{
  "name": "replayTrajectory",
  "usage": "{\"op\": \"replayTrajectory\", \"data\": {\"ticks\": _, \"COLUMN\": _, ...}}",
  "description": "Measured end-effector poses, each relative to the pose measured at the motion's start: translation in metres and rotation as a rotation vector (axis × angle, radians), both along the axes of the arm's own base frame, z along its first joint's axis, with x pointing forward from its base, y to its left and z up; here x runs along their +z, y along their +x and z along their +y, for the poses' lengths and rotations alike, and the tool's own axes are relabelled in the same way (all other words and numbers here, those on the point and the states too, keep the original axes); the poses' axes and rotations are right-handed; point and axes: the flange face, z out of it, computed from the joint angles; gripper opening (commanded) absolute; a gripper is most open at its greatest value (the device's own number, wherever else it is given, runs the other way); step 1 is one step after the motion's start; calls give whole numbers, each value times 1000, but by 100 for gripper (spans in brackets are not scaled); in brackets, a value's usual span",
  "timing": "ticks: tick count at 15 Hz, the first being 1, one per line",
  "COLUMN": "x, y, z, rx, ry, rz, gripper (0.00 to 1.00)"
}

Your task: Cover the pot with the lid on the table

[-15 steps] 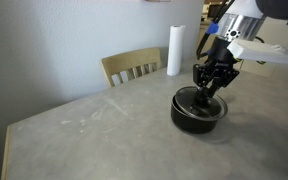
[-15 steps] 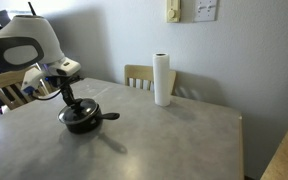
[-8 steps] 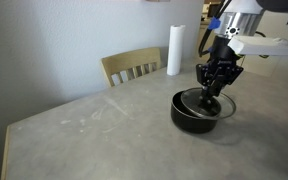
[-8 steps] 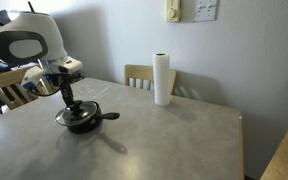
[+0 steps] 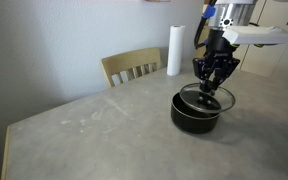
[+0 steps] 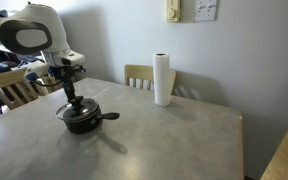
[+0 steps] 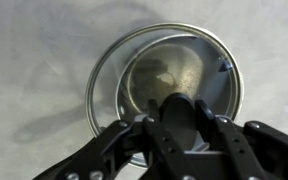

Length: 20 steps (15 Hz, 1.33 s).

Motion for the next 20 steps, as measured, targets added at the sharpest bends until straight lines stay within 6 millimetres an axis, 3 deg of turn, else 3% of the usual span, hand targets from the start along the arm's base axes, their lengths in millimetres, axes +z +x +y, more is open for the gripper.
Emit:
{"op": "replayTrajectory", "data": {"ticks": 10, "x": -21, "y": 15, "z": 11, "rx": 12, "ry": 8, "rz": 25, "gripper": 14}}
{"op": "replayTrajectory", "data": {"ticks": 20, "x": -23, "y": 20, "z": 16, "rx": 13, "ry": 16, "rz": 19, "gripper": 14}}
